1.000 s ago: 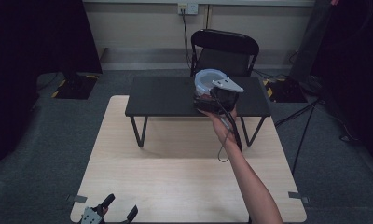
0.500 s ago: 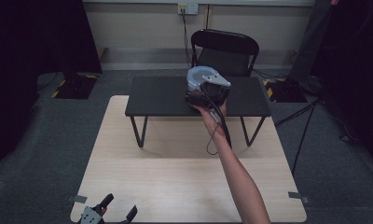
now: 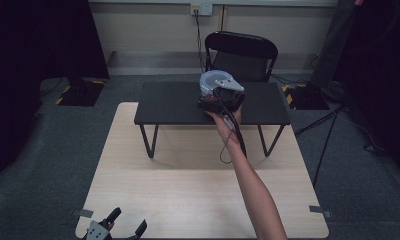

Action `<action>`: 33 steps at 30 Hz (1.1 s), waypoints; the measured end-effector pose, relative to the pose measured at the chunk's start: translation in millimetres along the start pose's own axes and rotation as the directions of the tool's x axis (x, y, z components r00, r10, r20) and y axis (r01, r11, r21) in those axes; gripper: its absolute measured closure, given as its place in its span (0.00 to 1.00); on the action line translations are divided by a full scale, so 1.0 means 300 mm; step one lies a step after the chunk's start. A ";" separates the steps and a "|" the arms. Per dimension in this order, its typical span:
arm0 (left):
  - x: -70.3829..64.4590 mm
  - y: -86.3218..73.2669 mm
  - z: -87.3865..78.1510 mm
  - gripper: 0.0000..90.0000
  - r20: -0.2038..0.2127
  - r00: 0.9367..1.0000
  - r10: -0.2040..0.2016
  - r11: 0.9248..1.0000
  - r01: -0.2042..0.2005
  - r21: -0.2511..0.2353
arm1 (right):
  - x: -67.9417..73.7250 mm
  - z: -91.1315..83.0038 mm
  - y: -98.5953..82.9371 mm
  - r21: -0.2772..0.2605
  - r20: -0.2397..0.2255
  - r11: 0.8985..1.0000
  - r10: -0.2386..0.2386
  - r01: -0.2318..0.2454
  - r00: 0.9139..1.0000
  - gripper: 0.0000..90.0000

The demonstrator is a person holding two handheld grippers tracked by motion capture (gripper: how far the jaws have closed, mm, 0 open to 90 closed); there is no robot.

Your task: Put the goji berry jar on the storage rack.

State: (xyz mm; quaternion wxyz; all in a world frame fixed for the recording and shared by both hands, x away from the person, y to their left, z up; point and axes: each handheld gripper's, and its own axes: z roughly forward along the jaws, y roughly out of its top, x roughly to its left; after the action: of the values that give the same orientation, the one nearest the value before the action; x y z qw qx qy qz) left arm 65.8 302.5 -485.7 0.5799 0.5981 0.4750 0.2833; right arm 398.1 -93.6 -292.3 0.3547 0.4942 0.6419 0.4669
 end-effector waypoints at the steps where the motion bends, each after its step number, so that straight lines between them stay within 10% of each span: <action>1: -0.001 0.000 0.000 0.00 -0.001 1.000 0.000 1.000 0.000 0.000 | -0.003 0.000 0.000 0.000 -0.003 1.000 -0.001 0.001 1.000 0.02; 21: -0.004 -0.001 0.000 0.00 0.006 1.000 0.015 1.000 -0.015 -0.002 | -0.069 -0.027 -0.007 -0.002 -0.075 1.000 -0.014 0.014 0.997 0.00; 33: -0.007 -0.001 -0.001 0.00 0.009 1.000 0.023 1.000 -0.023 -0.005 | -0.209 -0.142 -0.064 -0.047 -0.192 0.996 -0.081 0.074 0.978 0.00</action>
State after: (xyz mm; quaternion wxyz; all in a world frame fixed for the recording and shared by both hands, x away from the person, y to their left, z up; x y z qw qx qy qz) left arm 64.6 300.8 -485.6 0.5803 0.6033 0.4649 0.2884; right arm 369.7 -166.2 -297.5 0.3181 0.4137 0.6827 0.5114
